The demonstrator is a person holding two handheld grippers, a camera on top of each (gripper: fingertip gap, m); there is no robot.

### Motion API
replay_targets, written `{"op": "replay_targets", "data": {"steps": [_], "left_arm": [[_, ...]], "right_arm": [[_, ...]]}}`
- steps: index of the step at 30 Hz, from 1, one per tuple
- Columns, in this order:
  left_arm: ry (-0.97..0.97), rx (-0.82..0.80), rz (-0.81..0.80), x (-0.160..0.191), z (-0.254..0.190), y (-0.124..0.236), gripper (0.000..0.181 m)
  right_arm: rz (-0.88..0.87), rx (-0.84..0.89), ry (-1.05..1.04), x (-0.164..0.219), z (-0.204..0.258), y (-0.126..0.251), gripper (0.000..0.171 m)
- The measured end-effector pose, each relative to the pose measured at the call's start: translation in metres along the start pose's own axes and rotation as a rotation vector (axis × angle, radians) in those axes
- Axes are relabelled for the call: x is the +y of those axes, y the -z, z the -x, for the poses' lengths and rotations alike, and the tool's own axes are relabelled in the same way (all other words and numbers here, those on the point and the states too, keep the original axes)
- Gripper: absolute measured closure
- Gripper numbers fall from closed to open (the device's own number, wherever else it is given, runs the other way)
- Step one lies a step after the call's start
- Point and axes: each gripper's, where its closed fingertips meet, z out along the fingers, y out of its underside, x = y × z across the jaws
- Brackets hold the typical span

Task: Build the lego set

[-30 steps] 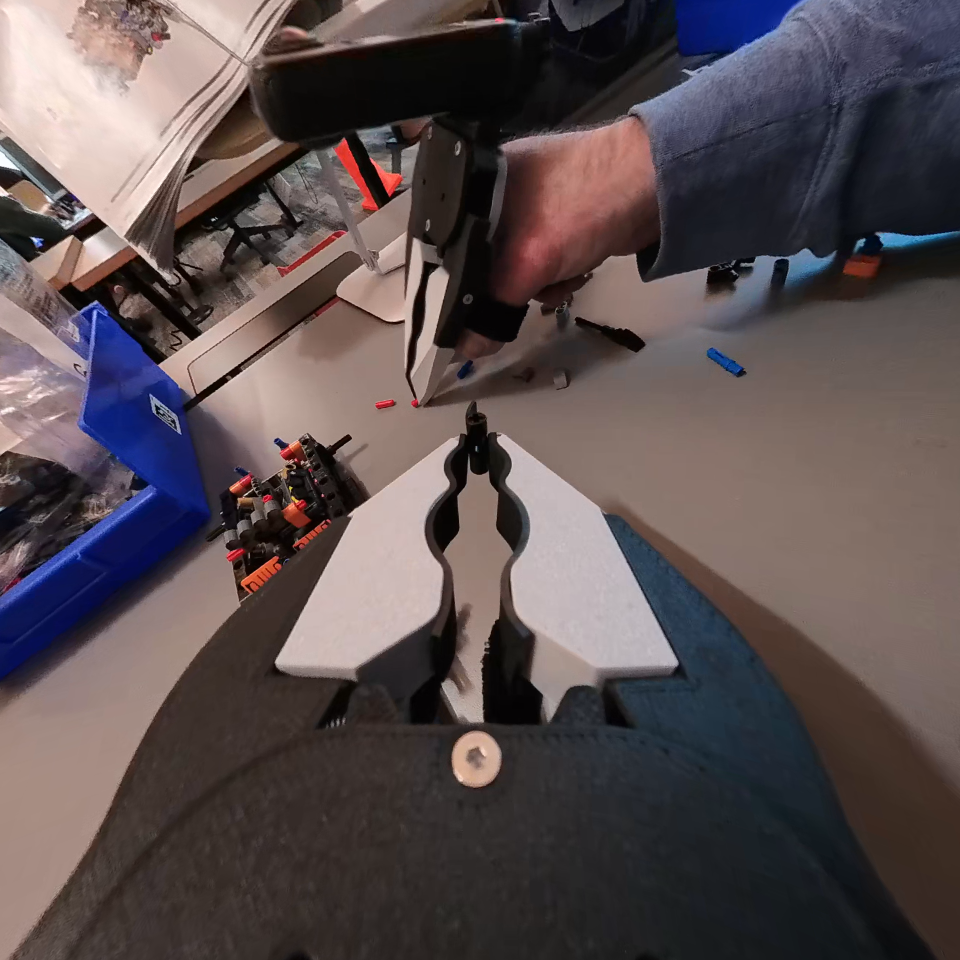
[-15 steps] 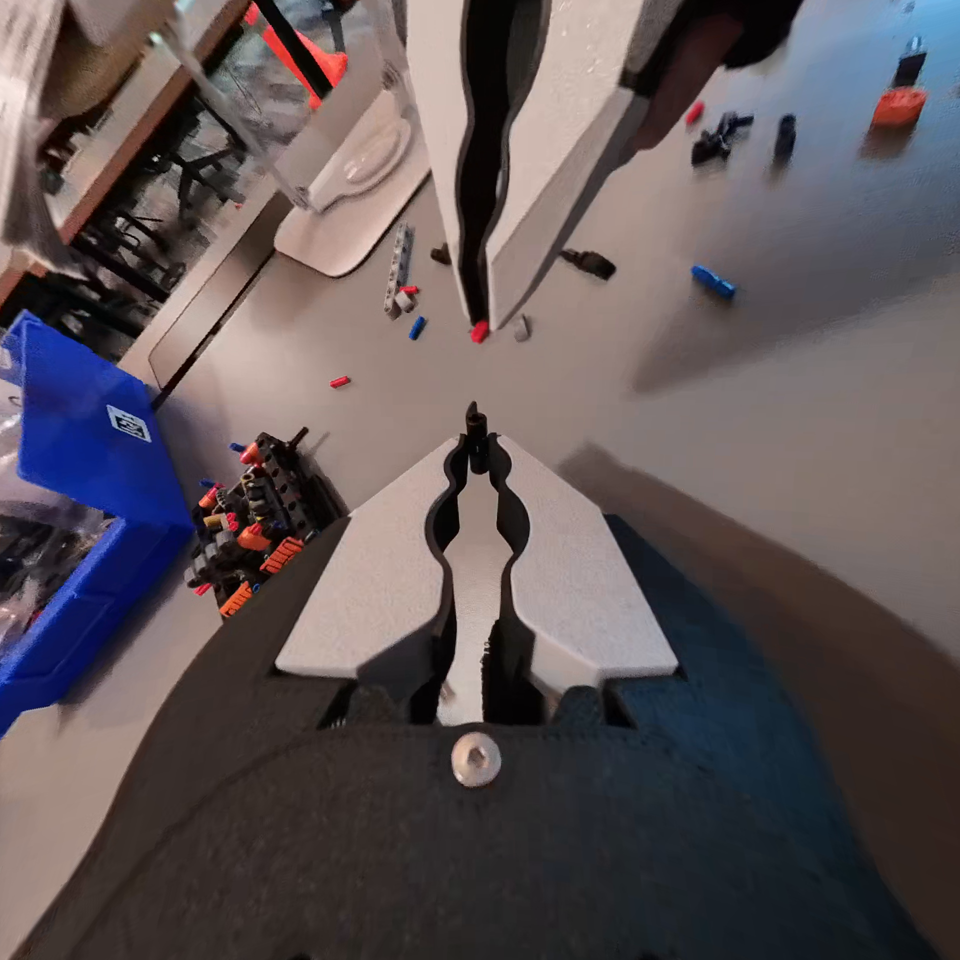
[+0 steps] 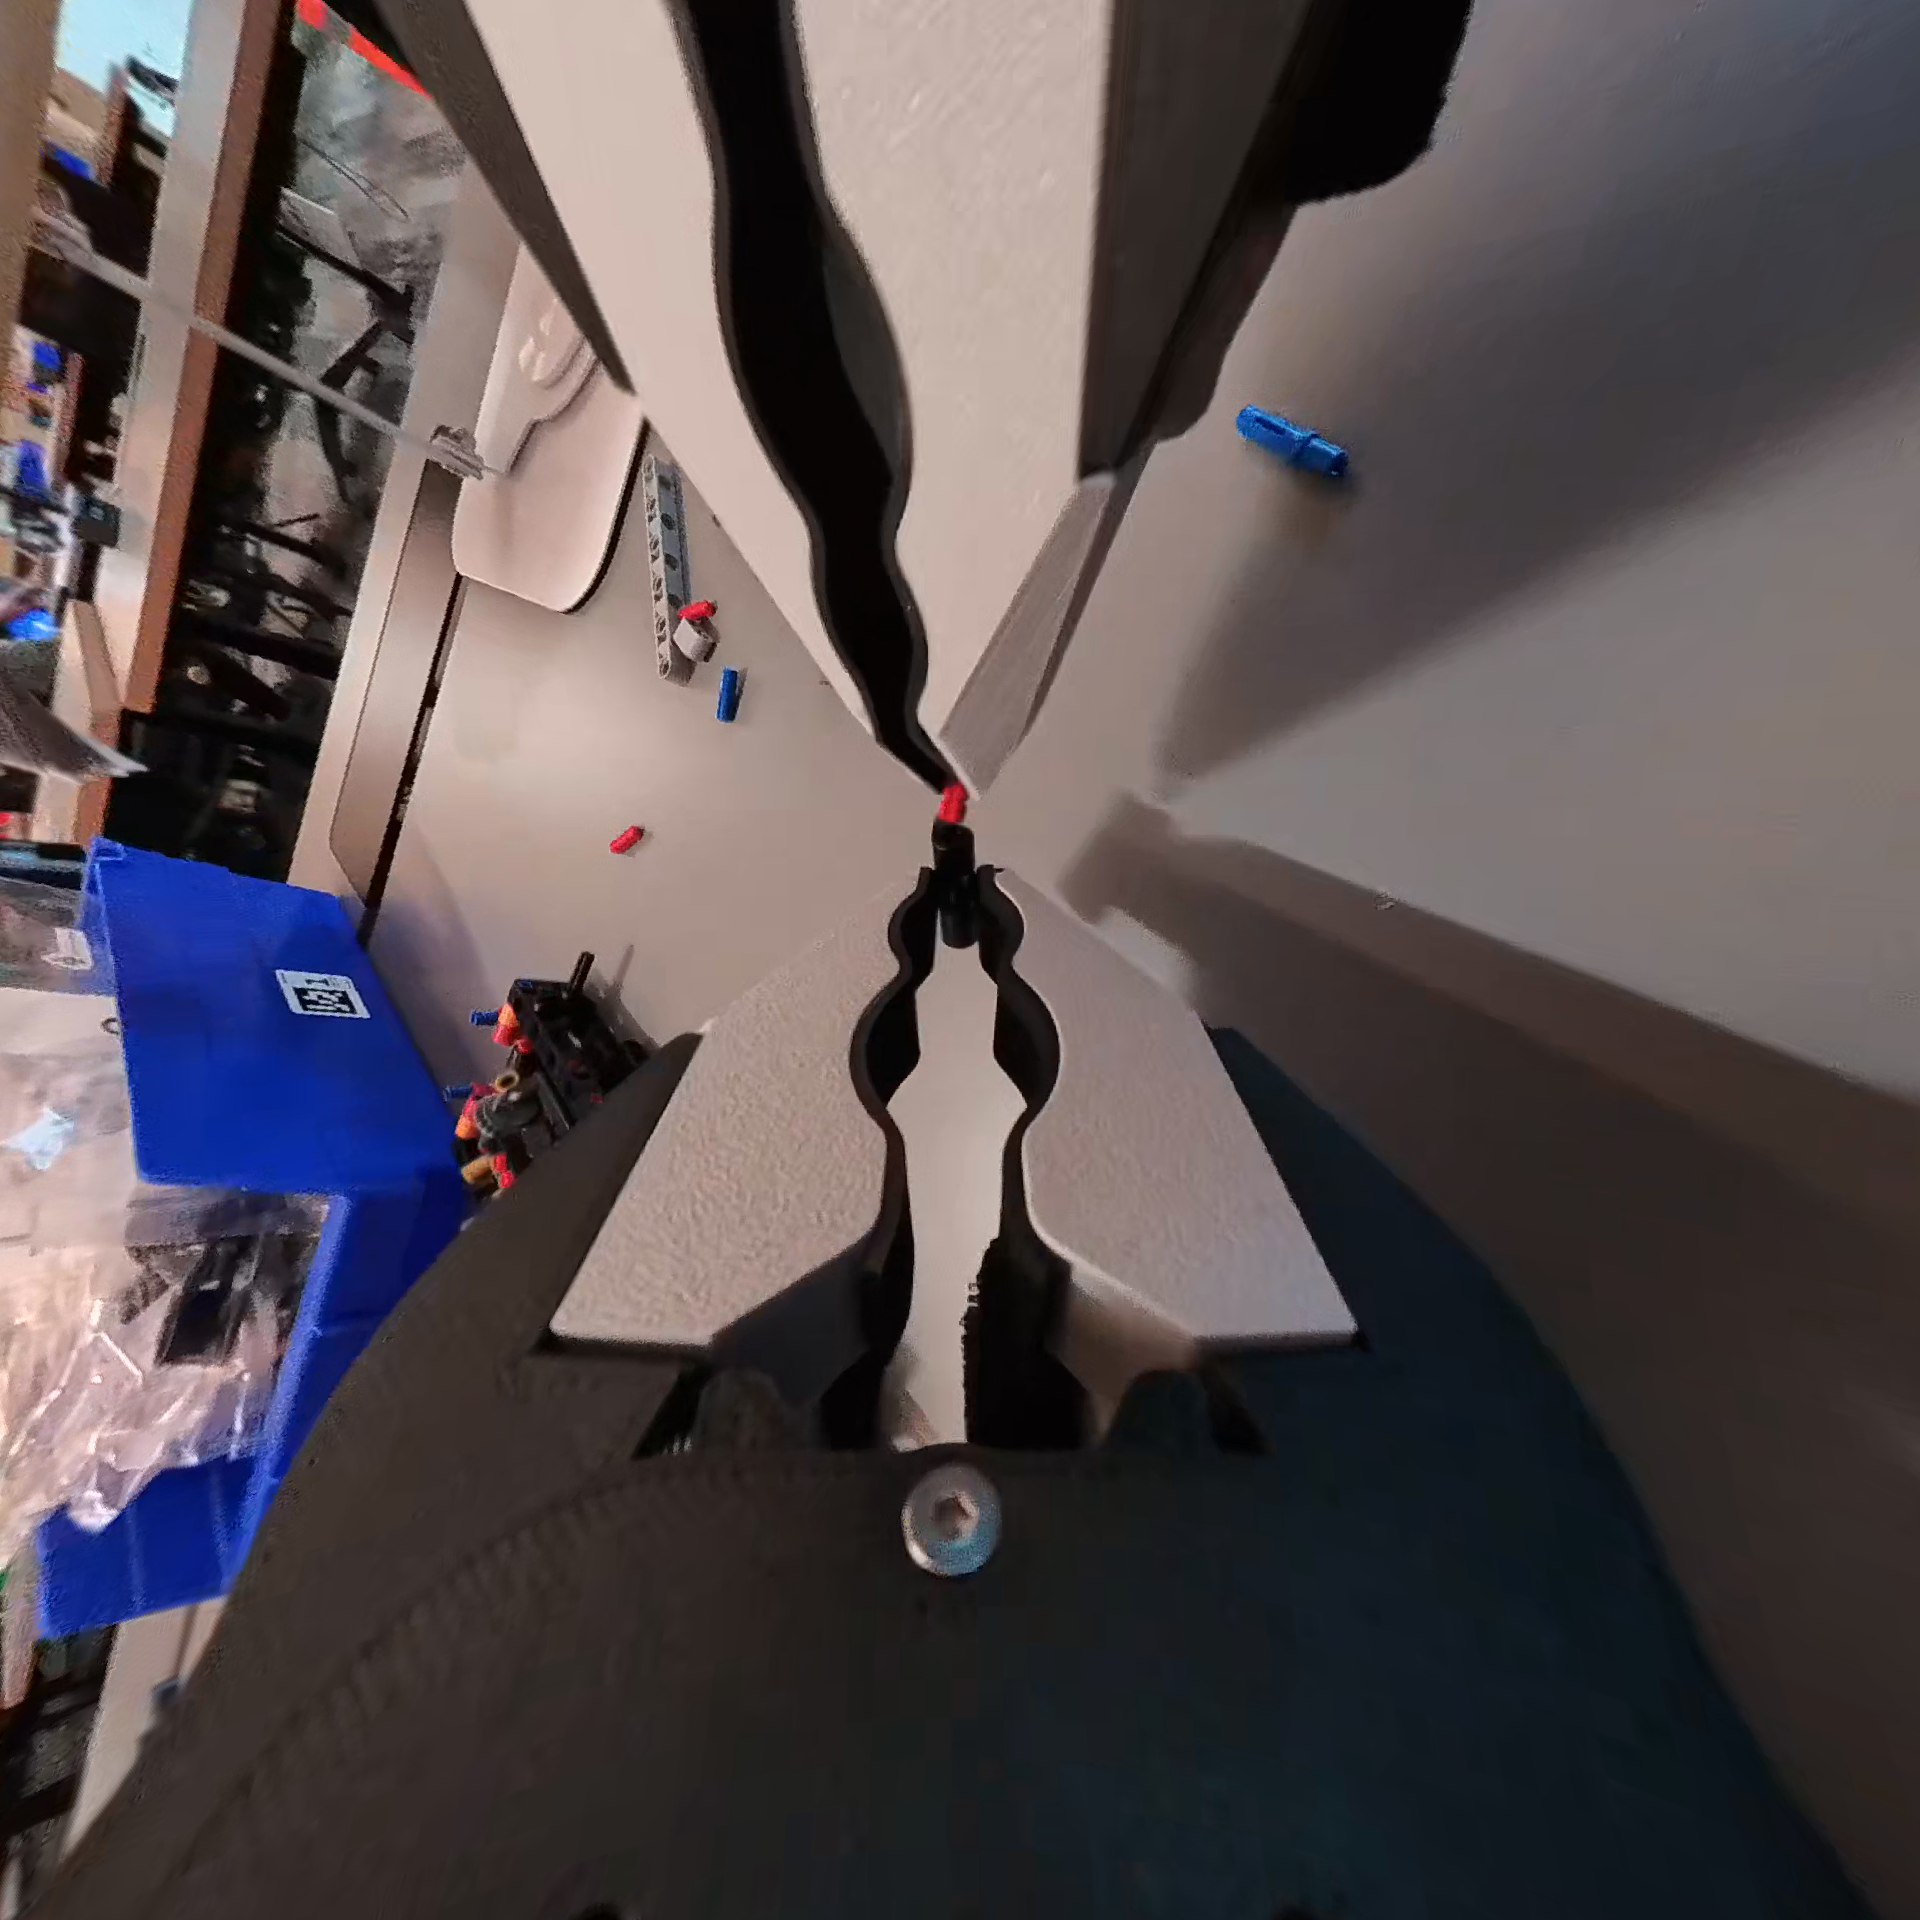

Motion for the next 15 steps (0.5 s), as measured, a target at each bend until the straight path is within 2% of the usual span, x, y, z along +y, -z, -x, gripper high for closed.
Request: {"op": "replay_targets", "data": {"steps": [1,15], "left_arm": [[-0.017,-0.002,0.007,0.0,-0.001,-0.002,0.176],[-0.259,-0.012,0.097,0.001,-0.008,-0.016,0.176]], "right_arm": [[-0.004,-0.016,-0.032,0.0,0.0,-0.001,0.171],[0.1,-0.21,-0.459,0.014,0.001,-0.012,0.171]]}}
